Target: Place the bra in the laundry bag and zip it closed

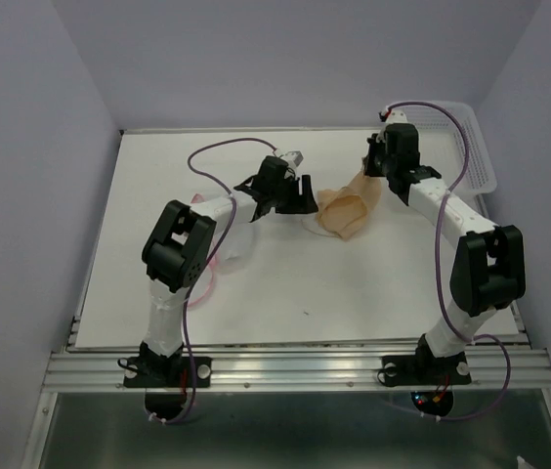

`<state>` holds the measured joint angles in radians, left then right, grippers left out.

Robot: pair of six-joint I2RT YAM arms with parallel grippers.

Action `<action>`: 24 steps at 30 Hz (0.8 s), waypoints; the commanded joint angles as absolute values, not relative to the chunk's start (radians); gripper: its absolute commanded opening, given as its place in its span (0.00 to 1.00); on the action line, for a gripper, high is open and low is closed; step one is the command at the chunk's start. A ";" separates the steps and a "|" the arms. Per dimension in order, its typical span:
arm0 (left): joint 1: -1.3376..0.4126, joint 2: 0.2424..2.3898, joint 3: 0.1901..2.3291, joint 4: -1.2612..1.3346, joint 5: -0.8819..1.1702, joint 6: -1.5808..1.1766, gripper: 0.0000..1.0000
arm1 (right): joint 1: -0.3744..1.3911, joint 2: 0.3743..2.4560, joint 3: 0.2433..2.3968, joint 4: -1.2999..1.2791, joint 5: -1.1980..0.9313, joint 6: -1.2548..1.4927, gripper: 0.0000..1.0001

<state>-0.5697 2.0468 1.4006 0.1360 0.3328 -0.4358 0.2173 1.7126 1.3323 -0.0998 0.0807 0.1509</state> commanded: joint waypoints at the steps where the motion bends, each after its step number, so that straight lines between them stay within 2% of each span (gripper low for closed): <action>1: -0.575 2.088 1.512 0.066 0.259 -0.353 0.71 | 0.222 1.667 1.305 -0.035 0.034 0.155 0.03; 5: -0.587 2.140 1.591 -0.011 0.196 -0.304 0.60 | 0.222 1.663 1.292 -0.035 0.023 0.172 0.04; 9: -0.629 2.151 1.620 -0.057 0.063 -0.215 0.62 | 0.213 1.657 1.284 -0.032 0.011 0.175 0.04; 17: -0.632 2.190 1.669 -0.060 0.129 -0.163 0.68 | 0.213 1.658 1.284 -0.031 0.009 0.187 0.04; 22: -0.634 2.230 1.697 -0.094 0.055 -0.170 0.68 | 0.204 1.652 1.276 -0.026 -0.023 0.195 0.06; 24: -0.634 2.238 1.701 -0.091 0.019 -0.182 0.64 | 0.204 1.648 1.269 -0.023 -0.035 0.199 0.06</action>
<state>-0.6384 2.2261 1.6432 -0.0719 0.0906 -0.1921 0.2153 1.6943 1.2778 -0.0750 -0.0010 0.1844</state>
